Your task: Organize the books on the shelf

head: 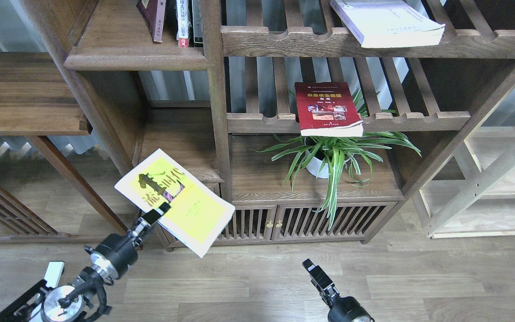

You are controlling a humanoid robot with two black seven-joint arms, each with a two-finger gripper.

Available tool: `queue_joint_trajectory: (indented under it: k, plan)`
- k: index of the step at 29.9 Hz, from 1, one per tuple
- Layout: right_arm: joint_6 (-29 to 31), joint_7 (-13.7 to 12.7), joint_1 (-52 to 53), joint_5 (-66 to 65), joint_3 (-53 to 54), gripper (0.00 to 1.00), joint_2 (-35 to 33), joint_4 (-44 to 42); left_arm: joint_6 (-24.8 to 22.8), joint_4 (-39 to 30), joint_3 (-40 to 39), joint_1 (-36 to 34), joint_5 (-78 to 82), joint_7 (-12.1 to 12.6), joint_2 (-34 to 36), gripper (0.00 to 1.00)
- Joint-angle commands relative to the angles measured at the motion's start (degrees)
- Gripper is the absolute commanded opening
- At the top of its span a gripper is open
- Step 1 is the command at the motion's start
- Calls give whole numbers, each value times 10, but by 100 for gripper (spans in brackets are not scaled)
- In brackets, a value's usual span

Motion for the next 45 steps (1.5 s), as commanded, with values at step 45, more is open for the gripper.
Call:
queue_joint_trajectory:
  k: [45]
  plan:
    - [0, -1, -1, -2, 3, 83, 0, 3, 0, -209, -383, 170, 75, 129, 94, 0]
